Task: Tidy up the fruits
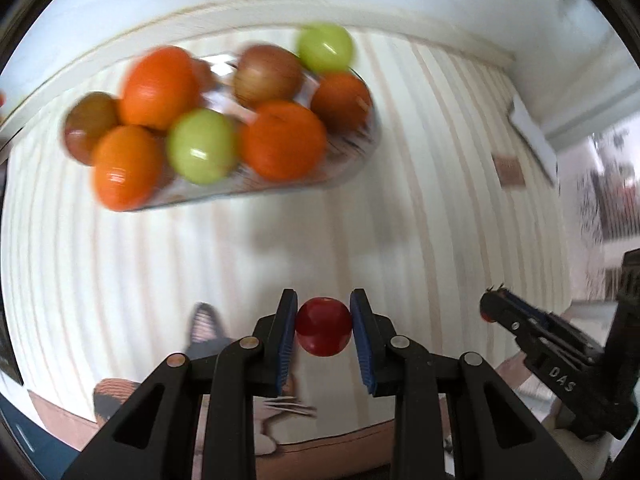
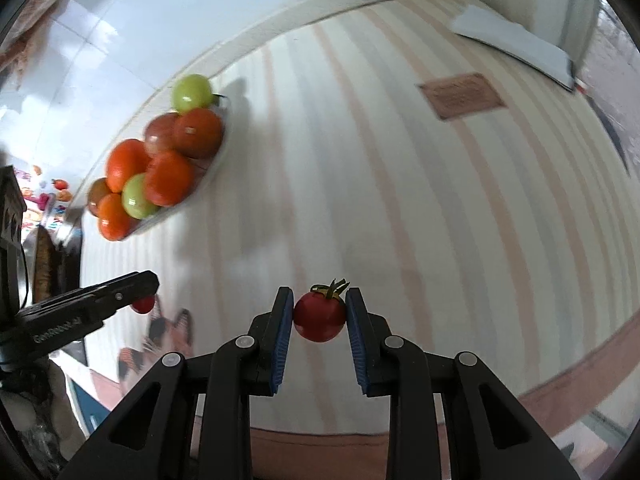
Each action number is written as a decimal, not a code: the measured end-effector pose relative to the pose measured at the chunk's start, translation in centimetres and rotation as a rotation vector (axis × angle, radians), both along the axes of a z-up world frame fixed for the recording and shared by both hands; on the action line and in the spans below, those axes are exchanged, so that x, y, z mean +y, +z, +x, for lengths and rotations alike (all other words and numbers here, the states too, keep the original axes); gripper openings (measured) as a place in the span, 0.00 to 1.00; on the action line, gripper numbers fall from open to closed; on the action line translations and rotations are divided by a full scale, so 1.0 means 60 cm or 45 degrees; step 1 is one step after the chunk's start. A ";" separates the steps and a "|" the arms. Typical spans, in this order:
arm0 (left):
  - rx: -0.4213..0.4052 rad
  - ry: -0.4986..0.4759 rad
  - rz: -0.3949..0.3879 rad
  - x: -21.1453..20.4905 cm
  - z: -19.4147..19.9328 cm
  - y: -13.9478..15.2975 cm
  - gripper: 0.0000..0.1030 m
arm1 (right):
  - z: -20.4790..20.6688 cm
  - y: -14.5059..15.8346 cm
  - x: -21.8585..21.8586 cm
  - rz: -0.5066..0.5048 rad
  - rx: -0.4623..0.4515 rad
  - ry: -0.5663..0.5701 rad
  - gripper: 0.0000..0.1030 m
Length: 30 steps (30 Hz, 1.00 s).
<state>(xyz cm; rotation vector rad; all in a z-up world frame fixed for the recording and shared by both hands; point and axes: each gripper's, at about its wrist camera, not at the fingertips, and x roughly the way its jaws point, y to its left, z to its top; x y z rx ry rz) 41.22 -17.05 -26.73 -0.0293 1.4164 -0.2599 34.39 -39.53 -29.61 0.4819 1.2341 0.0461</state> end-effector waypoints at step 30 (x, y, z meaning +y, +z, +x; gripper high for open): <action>-0.056 0.208 0.130 0.174 0.198 0.010 0.32 | 0.265 -0.056 0.115 0.380 0.010 -0.114 0.30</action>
